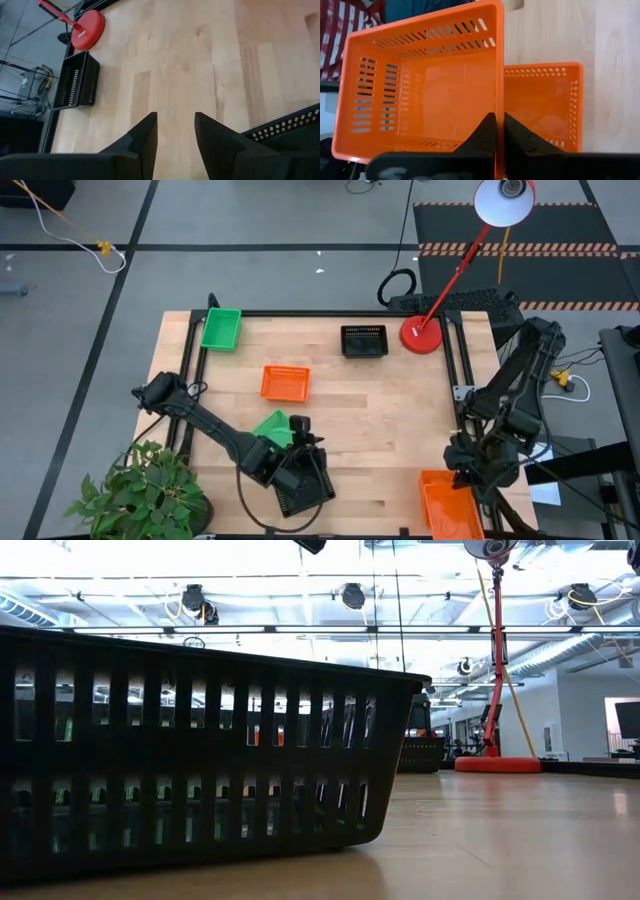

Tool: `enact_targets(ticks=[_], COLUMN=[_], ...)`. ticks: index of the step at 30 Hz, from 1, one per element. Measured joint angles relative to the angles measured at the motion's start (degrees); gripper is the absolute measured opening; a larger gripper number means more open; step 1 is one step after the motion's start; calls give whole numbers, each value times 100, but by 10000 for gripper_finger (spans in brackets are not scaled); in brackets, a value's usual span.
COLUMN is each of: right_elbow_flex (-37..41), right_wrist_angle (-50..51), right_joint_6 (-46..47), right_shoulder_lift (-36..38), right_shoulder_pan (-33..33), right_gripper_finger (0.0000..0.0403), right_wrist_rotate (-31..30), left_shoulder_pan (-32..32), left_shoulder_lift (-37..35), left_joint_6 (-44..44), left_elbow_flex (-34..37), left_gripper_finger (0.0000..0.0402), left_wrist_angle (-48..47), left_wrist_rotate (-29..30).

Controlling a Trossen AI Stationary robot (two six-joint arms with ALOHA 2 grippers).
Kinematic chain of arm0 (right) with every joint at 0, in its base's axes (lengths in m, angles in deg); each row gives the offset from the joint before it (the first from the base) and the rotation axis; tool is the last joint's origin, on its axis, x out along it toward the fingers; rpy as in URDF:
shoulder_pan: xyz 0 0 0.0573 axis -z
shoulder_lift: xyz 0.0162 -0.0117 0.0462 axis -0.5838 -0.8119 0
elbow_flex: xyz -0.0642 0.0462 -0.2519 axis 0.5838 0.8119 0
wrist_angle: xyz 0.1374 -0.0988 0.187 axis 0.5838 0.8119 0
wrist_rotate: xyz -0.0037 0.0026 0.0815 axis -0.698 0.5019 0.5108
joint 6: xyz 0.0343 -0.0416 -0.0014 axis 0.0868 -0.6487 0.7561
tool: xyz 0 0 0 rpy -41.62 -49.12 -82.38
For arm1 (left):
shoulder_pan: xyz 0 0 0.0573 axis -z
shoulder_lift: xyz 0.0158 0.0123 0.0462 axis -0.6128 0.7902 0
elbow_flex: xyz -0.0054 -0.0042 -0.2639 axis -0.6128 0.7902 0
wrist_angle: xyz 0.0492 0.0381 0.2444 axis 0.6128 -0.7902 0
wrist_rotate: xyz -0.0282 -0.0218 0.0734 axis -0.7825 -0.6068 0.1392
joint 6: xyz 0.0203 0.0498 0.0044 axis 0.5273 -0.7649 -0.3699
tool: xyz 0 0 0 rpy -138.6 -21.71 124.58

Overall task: Stack baskets by color
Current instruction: Stack the middle orange bin on top of the right orange bin

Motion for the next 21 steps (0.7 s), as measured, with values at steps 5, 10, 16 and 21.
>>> enact_targets(ticks=[5,10,16,21], right_elbow_flex=[0,-2,-2,-2], right_wrist_angle=[38,514,686,725], right_joint_6=[8,-33,-283,-616], right_shoulder_lift=[0,-1,0,0], right_shoulder_pan=[-33,-33,-34,-33], right_gripper_finger=[4,4,4,5], right_wrist_rotate=[-57,-158,-256,-629], left_shoulder_pan=[-73,-50,-67,-136], left_shoulder_lift=[0,2,2,2], left_joint_6=[-43,-225,-308,-376], left_elbow_flex=[2,2,4,4], left_gripper_finger=[131,131,131,131], left_wrist_angle=[-1,0,0,8], left_wrist_rotate=[-8,-116,-114,-117])
